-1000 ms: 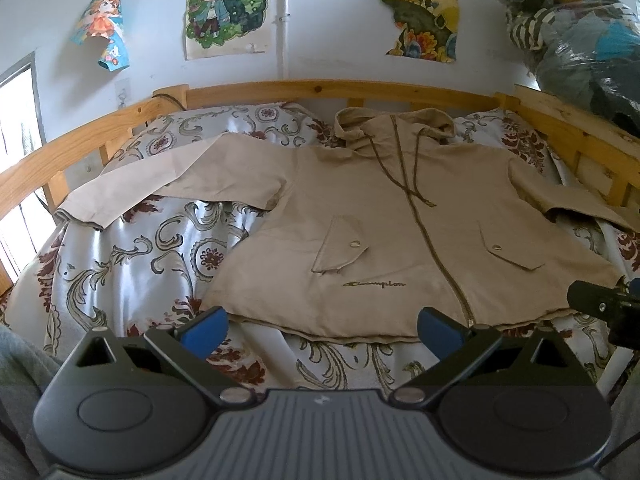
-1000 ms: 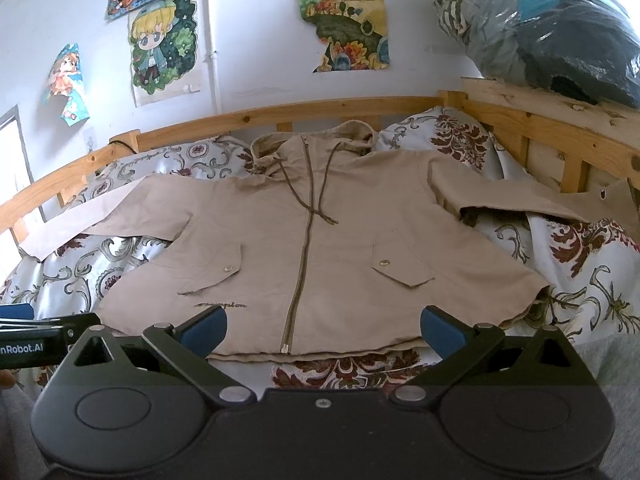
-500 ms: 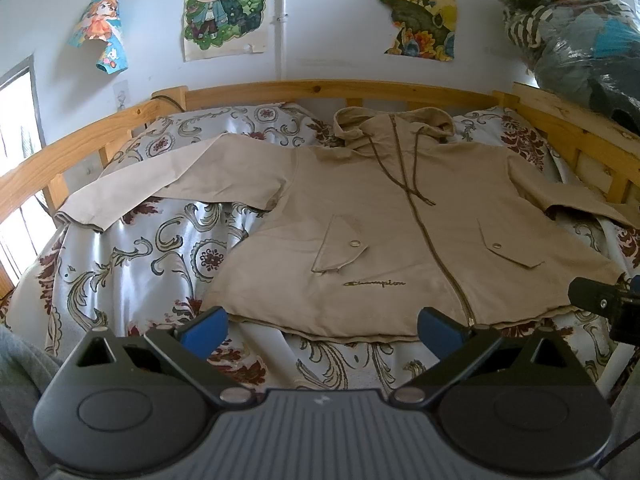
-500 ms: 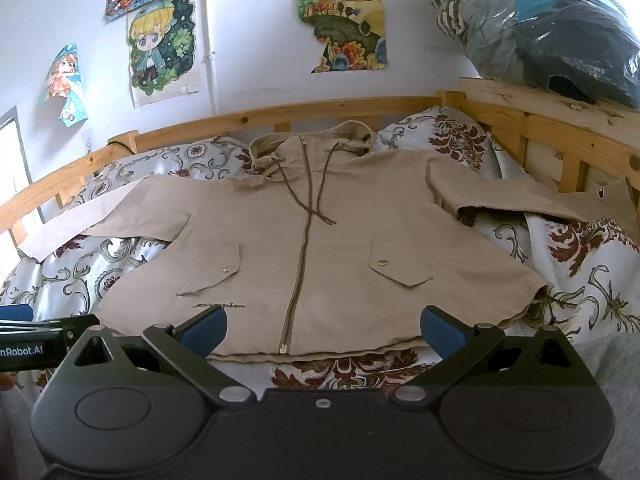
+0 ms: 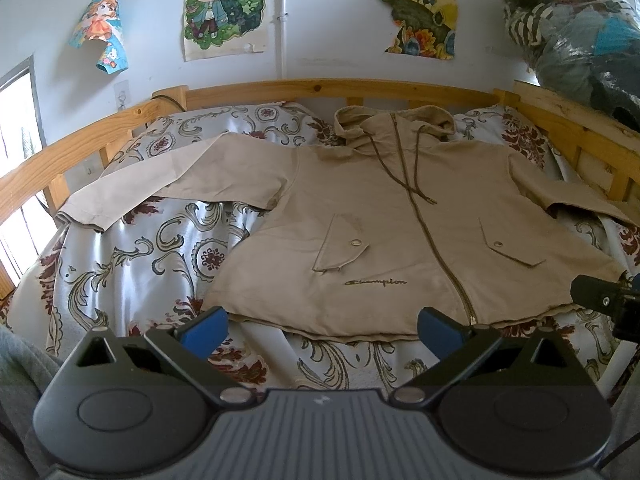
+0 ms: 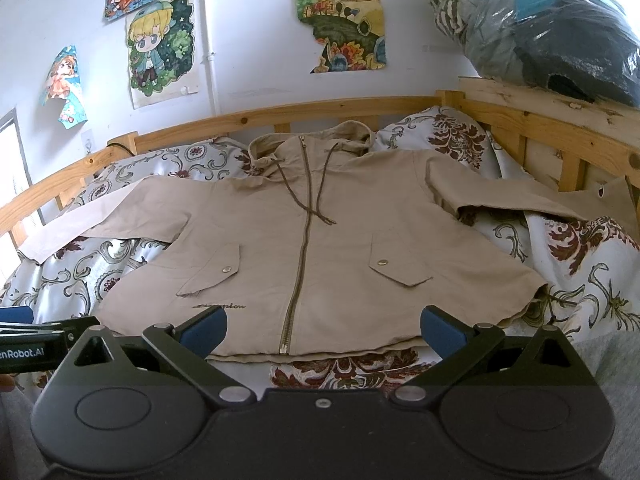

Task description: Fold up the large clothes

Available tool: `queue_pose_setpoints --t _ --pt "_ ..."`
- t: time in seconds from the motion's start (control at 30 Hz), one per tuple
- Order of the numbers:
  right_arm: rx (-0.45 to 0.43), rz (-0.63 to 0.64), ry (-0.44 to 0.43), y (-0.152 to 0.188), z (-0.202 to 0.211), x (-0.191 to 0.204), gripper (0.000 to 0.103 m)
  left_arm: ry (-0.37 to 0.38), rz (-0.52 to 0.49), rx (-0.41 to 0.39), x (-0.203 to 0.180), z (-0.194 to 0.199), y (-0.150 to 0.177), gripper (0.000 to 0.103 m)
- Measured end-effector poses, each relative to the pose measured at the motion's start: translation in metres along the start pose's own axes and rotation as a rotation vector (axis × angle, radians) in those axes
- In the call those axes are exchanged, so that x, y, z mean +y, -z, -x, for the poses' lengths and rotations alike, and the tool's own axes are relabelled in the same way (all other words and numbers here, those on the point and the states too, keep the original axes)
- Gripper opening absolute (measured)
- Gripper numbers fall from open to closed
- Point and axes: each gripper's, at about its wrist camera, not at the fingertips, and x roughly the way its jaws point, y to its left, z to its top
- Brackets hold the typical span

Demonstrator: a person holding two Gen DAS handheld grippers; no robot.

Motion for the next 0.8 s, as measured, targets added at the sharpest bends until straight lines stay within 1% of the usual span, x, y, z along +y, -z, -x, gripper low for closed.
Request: queue_pose_setpoints --t 0.37,0.57,0.8 --pt "0.001 -0.001 -0.001 -0.0002 -0.0002 -0.0006 0.102 -0.002 0.001 0.001 -0.0008 0.0002 -0.0002 0.102" --pt "0.024 0.002 -0.019 0.0005 -0.0012 0.0033 0.102 -0.032 0.001 0.011 -0.0019 -0.001 0.0002 0.102" --pt "0.025 -0.016 -0.023 0.0005 -0.001 0.0018 0.102 -0.037 -0.002 0.017 -0.0014 -0.0012 0.0002 0.102"
